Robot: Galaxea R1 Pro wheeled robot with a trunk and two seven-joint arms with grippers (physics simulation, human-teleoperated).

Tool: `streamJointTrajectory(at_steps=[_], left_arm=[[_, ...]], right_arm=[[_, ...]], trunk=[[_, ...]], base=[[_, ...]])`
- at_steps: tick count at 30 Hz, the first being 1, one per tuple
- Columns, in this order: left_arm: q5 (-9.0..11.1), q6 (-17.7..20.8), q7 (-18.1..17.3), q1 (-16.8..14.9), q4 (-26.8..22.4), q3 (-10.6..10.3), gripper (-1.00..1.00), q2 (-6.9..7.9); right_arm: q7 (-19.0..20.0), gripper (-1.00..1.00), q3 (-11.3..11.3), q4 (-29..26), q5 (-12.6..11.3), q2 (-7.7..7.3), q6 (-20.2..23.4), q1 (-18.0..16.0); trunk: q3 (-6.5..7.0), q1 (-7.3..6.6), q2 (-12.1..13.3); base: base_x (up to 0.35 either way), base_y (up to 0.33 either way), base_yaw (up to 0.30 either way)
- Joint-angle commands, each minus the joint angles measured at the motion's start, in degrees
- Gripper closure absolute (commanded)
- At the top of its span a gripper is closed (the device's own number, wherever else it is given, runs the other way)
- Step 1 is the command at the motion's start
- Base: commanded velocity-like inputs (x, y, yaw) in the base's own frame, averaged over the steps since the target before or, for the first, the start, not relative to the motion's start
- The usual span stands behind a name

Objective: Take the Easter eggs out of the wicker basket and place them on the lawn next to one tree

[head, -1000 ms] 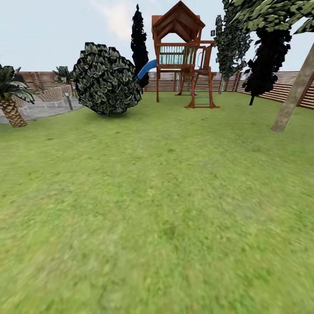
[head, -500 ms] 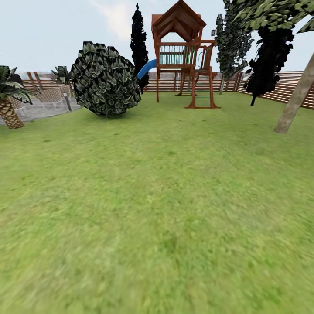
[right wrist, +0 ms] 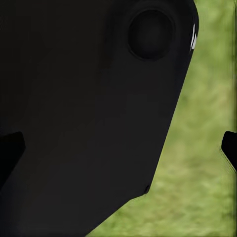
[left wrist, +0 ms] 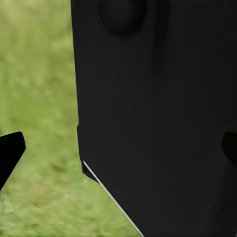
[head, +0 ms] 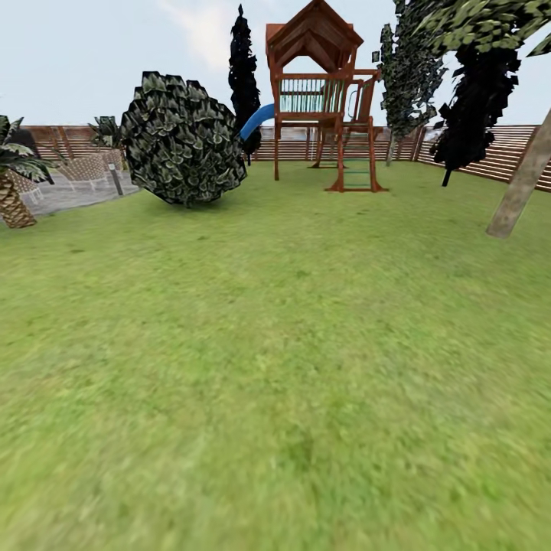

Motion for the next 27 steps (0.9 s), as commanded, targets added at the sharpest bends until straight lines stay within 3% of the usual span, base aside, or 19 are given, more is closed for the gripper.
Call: streamJointTrajectory(at_steps=[1, 27], left_arm=[[0.1, -0.1, 0.1, 0.0, 0.0, 0.0, -1.0, 0.0], [0.1, 0.0, 0.1, 0.0, 0.0, 0.0, -1.0, 0.0]], right_arm=[[0.0, -1.0, 0.1, 0.0, 0.2, 0.0, -0.2, 0.0], [0.0, -1.0, 0.1, 0.0, 0.2, 0.0, -0.2, 0.0]], trunk=[[-0.04, 0.03, 0.0], [-0.04, 0.03, 0.0]], base=[[0.308, 0.0, 0.0], [0.307, 0.0, 0.0]])
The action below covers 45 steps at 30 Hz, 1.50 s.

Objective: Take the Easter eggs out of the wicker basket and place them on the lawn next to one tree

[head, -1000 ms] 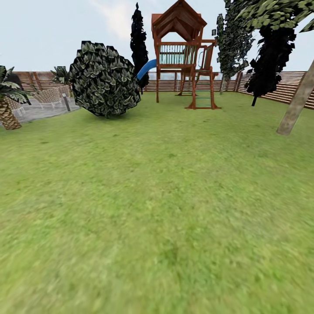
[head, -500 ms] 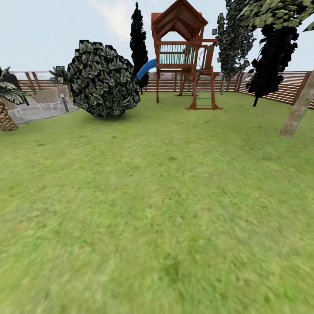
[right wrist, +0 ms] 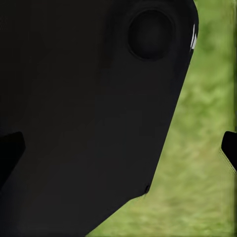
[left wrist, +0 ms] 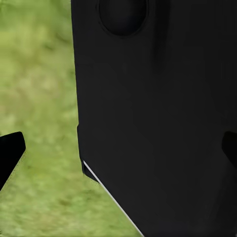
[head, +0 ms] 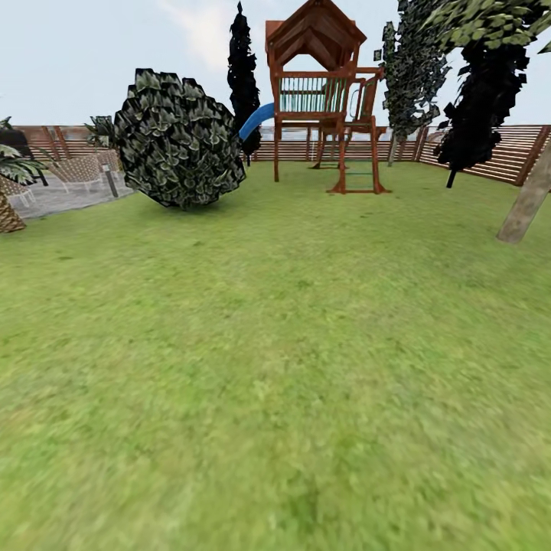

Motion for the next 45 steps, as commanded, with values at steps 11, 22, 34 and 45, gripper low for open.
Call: streamJointTrajectory(at_steps=[11, 22, 34, 45], left_arm=[[0.1, 0.0, 0.1, 0.0, 0.0, 0.1, -1.0, 0.02], [0.1, 0.0, 0.1, 0.0, 0.0, 0.1, -1.0, 0.06], [0.1, 0.0, 0.1, 0.0, 0.0, 0.1, -1.0, 0.01], [0.1, 0.0, 0.1, 0.0, 0.0, 0.1, -1.0, 0.0]], right_arm=[[0.0, -1.0, 0.1, 0.0, 0.2, 0.0, -0.2, 0.0], [0.0, -1.0, 0.1, 0.0, 0.2, 0.0, -0.2, 0.0], [0.0, -1.0, 0.1, 0.0, 0.2, 0.0, -0.2, 0.0], [0.0, -1.0, 0.1, 0.0, 0.2, 0.0, -0.2, 0.0]], trunk=[[-0.04, 0.03, 0.0], [-0.04, 0.03, 0.0], [-0.04, 0.03, 0.0], [-0.04, 0.03, 0.0]], base=[[0.315, 0.0, 0.0], [0.321, 0.0, 0.0], [0.321, 0.0, 0.0], [0.321, 0.0, 0.0]])
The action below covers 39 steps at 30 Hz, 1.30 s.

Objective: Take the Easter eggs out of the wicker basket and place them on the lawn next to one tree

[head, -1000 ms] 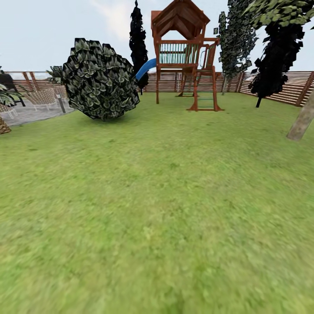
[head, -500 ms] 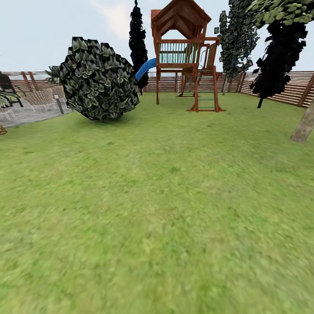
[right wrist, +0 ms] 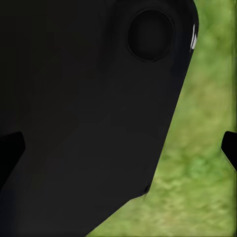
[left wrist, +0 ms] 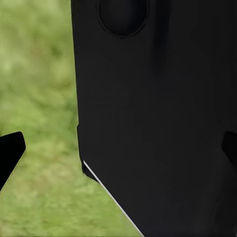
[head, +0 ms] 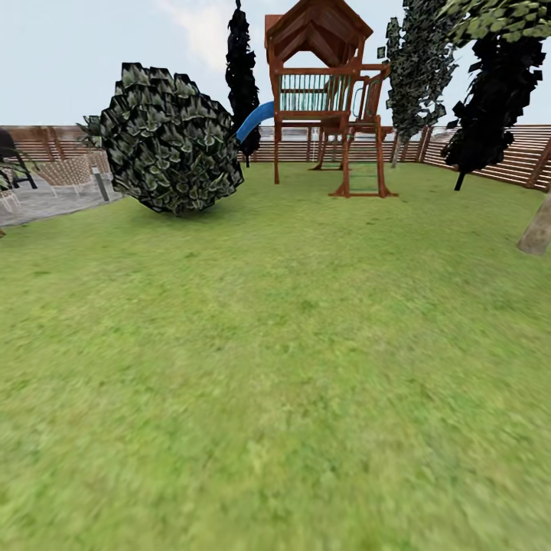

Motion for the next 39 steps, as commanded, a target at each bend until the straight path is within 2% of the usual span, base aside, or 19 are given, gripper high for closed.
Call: streamJointTrajectory(at_steps=[1, 39], left_arm=[[0.1, -0.1, 0.1, 0.0, 0.0, 0.0, -1.0, 0.0], [0.1, -0.1, 0.1, 0.0, 0.0, -0.1, -1.0, 0.0]], right_arm=[[0.0, -1.0, 0.1, 0.0, 0.2, 0.0, -0.2, 0.0], [0.0, -1.0, 0.1, 0.0, 0.2, 0.0, -0.2, 0.0]], trunk=[[-0.04, 0.03, 0.0], [-0.04, 0.03, 0.0]], base=[[0.321, 0.0, 0.0], [0.305, 0.0, 0.0]])
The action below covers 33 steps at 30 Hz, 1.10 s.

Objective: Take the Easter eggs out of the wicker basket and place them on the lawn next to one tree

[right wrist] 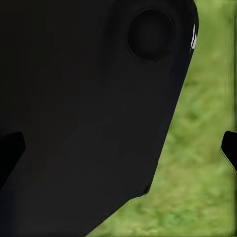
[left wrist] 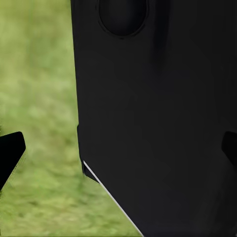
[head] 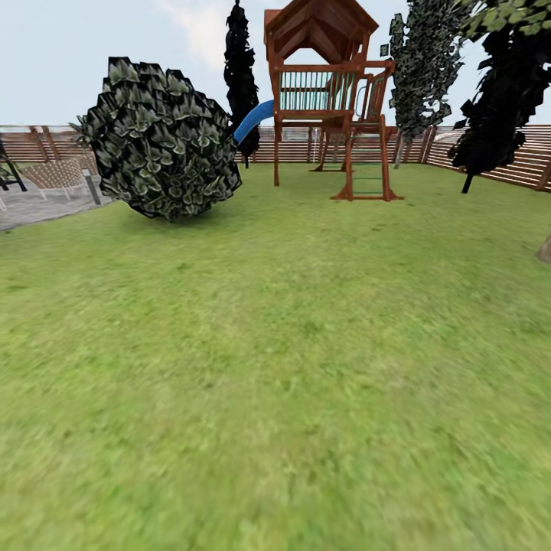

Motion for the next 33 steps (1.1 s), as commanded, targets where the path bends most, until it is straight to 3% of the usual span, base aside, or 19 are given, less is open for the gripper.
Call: streamJointTrajectory(at_steps=[1, 33], left_arm=[[0.1, -0.1, 0.1, 0.0, 0.0, 0.0, -1.0, 0.0], [0.1, -0.1, 0.1, 0.0, 0.0, 0.0, -1.0, 0.0]], right_arm=[[0.0, -1.0, 0.1, 0.0, 0.2, 0.0, -0.2, 0.0], [0.0, -1.0, 0.1, 0.0, 0.2, 0.0, -0.2, 0.0]], trunk=[[-0.04, 0.03, 0.0], [-0.04, 0.03, 0.0]], base=[[0.296, 0.0, 0.0], [0.296, 0.0, 0.0]])
